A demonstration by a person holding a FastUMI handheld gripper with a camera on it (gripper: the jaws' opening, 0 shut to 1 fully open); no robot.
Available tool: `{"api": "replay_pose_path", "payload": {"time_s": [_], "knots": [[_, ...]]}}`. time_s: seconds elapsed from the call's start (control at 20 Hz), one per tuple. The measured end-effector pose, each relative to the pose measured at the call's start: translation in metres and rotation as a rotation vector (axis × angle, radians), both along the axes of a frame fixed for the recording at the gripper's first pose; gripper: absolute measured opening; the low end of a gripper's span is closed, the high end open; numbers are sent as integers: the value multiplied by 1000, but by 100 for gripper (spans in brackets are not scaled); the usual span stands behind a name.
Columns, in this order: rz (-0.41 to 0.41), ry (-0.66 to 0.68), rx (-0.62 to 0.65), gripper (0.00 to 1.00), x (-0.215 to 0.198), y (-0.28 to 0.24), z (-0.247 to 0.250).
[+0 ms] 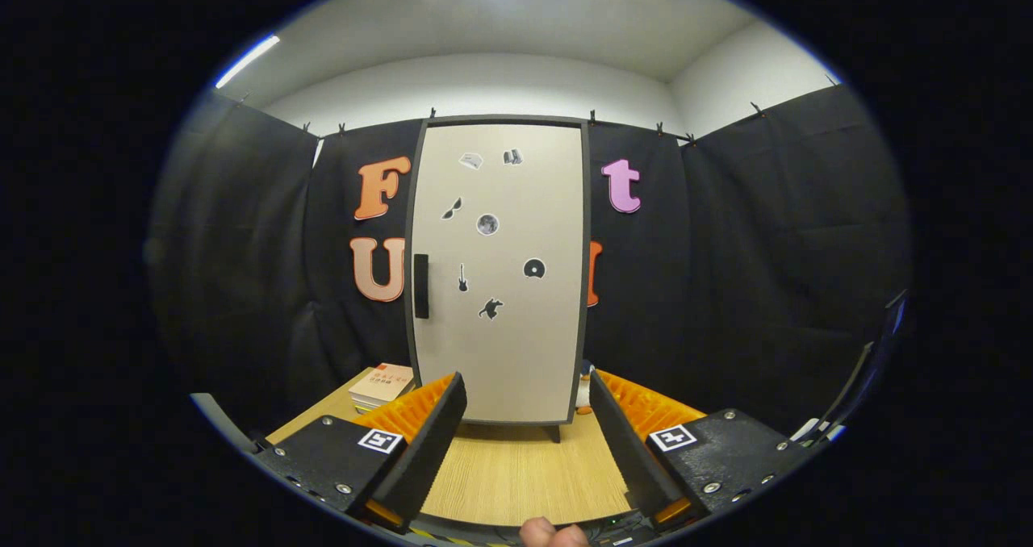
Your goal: Open the shoe cabinet door, grab the shoes and put them into the shoe cabinet, then close the shoe cabinet door.
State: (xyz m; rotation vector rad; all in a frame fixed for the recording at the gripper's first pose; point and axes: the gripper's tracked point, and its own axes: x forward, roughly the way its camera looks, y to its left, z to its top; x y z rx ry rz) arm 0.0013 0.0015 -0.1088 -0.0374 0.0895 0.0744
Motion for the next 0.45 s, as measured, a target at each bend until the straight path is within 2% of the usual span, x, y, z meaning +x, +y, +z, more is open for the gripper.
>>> {"api": "replay_pose_path", "payload": {"time_s": [0.45], "knots": [[-50, -67, -37, 96, -1, -17, 26]]}}
